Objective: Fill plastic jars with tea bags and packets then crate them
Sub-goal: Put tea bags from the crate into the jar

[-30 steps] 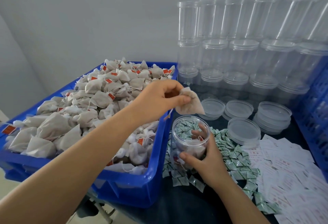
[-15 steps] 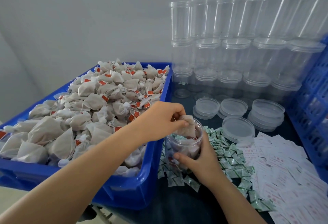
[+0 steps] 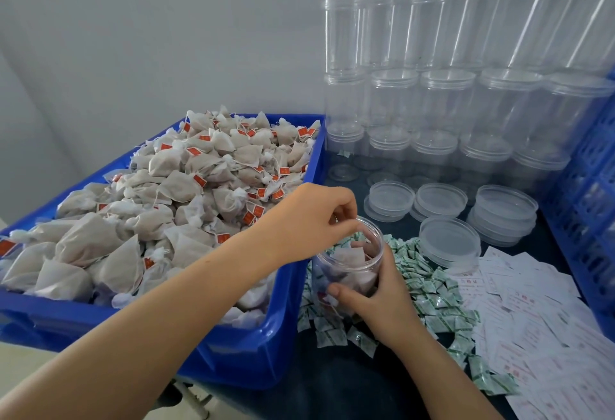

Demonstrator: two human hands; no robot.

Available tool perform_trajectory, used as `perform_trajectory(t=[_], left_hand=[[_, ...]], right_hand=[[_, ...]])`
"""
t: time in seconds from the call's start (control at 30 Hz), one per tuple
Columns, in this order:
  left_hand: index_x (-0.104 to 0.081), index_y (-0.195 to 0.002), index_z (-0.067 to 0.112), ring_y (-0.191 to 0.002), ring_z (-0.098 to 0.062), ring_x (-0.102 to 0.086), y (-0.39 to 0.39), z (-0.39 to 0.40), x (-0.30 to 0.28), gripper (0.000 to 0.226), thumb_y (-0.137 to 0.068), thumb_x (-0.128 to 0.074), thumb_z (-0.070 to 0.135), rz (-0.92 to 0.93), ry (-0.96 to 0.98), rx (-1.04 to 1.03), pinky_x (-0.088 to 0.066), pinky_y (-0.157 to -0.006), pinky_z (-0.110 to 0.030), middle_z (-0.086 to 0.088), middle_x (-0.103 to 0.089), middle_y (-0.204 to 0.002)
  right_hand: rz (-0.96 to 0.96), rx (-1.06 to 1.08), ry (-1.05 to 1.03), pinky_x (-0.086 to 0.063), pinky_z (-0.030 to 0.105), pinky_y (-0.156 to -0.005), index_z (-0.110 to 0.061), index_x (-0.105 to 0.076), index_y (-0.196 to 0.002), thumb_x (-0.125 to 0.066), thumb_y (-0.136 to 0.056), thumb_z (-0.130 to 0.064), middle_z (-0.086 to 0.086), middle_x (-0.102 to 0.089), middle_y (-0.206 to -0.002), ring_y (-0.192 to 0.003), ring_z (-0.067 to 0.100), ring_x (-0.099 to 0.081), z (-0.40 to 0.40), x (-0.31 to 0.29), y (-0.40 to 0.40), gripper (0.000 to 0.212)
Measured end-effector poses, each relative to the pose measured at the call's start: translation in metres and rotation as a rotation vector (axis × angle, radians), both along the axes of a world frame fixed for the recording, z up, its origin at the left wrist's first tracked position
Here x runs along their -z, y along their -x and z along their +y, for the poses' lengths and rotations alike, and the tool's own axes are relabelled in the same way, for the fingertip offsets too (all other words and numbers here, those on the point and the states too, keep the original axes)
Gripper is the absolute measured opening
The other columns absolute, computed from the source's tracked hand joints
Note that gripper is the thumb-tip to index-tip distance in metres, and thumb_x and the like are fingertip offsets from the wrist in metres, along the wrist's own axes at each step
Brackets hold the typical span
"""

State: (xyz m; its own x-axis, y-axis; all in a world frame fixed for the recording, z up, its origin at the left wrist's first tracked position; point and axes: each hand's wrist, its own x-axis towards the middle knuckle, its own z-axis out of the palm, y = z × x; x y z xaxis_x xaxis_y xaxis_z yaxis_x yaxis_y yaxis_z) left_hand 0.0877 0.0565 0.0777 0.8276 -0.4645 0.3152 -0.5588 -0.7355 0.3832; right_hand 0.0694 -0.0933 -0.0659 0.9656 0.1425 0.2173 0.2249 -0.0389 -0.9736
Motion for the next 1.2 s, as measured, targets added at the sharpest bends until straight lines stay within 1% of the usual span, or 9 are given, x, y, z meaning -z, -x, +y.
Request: perform_trajectory(t=[0.17,0.3,0.4,0.5,0.57,0.8,0.93,1.1,1.2], left_hand=[[-0.065,-0.084,0.020,-0.069,-0.005,-0.060,0.000,0.010,-0.004,0.009,-0.089,-0.063,0.027,-0.040,0.061,-0.025,-0.049,-0.069,-0.017,0.010,-0.065,-0.072],[-0.064,-0.083,0.021,-0.071,0.000,-0.059,-0.005,0.027,-0.007,0.008,-0.088,-0.062,0.027,-0.051,0.062,-0.102,-0.047,-0.073,-0.012,0.014,-0.063,-0.073],[-0.064,-0.082,0.024,-0.072,0.004,-0.057,-0.014,0.045,-0.008,0.007,-0.088,-0.062,0.026,-0.055,0.068,-0.190,-0.045,-0.067,-0.006,0.017,-0.061,-0.072],[-0.061,-0.083,0.027,-0.068,0.000,-0.058,-0.026,0.063,-0.002,0.006,-0.089,-0.062,0.026,-0.042,0.016,-0.288,-0.042,-0.059,-0.008,0.017,-0.060,-0.074],[-0.062,-0.086,0.026,-0.072,0.000,-0.057,-0.032,0.074,0.008,0.003,-0.089,-0.062,0.026,-0.014,-0.031,-0.342,-0.039,-0.062,-0.008,0.017,-0.059,-0.076],[-0.060,-0.116,0.016,-0.090,-0.014,-0.055,-0.045,0.093,0.040,0.029,-0.089,-0.063,0.026,0.202,-0.251,-0.396,-0.043,-0.078,-0.025,-0.003,-0.063,-0.111],[-0.051,-0.132,0.017,-0.115,-0.019,-0.053,-0.048,0.089,0.049,0.046,-0.089,-0.062,0.029,0.279,-0.292,-0.381,-0.039,-0.089,-0.027,-0.004,-0.055,-0.132],[-0.052,-0.128,0.017,-0.093,-0.015,-0.053,-0.050,0.081,0.057,0.040,-0.093,-0.055,0.035,0.351,-0.367,-0.323,-0.038,-0.076,-0.025,-0.005,-0.061,-0.118],[-0.053,-0.127,0.016,-0.093,-0.017,-0.053,-0.051,0.079,0.060,0.038,-0.094,-0.053,0.036,0.332,-0.392,-0.335,-0.037,-0.075,-0.024,-0.005,-0.062,-0.117]], right_hand=[[0.015,0.014,0.004,-0.049,0.007,-0.084,-0.064,-0.034,-0.126,-0.086,-0.050,-0.054,-0.041,-0.052,-0.116,-0.112,-0.010,-0.057,0.000,-0.004,0.002,0.093],[0.013,0.014,-0.018,-0.048,0.006,-0.082,-0.059,-0.036,-0.128,-0.086,-0.049,-0.054,-0.038,-0.054,-0.117,-0.111,-0.011,-0.058,0.001,-0.005,0.003,0.094],[0.010,0.016,-0.010,-0.050,0.009,-0.083,-0.054,-0.037,-0.134,-0.087,-0.048,-0.055,-0.029,-0.055,-0.123,-0.111,-0.007,-0.060,0.001,-0.004,0.004,0.099],[0.010,0.017,0.001,-0.050,0.009,-0.082,-0.060,-0.036,-0.129,-0.086,-0.048,-0.056,-0.036,-0.055,-0.118,-0.110,-0.008,-0.060,0.000,-0.005,0.003,0.095],[0.006,0.020,0.001,-0.050,0.008,-0.082,-0.062,-0.037,-0.127,-0.086,-0.048,-0.057,-0.038,-0.054,-0.116,-0.110,-0.009,-0.059,0.000,-0.005,0.004,0.093],[-0.014,0.032,0.014,-0.048,0.004,-0.079,-0.077,-0.039,-0.114,-0.086,-0.048,-0.054,-0.038,-0.055,-0.116,-0.108,-0.012,-0.059,0.001,-0.007,0.004,0.084],[-0.035,0.031,0.010,-0.046,0.003,-0.079,-0.069,-0.039,-0.120,-0.086,-0.049,-0.053,-0.039,-0.056,-0.116,-0.109,-0.012,-0.059,0.002,-0.006,0.003,0.087],[-0.036,0.036,0.017,-0.046,0.002,-0.079,-0.077,-0.039,-0.115,-0.085,-0.049,-0.053,-0.041,-0.055,-0.115,-0.108,-0.014,-0.058,0.001,-0.006,0.004,0.084],[-0.034,0.033,0.008,-0.046,0.002,-0.079,-0.069,-0.039,-0.121,-0.084,-0.049,-0.053,-0.040,-0.055,-0.116,-0.109,-0.013,-0.058,0.001,-0.005,0.004,0.087]])
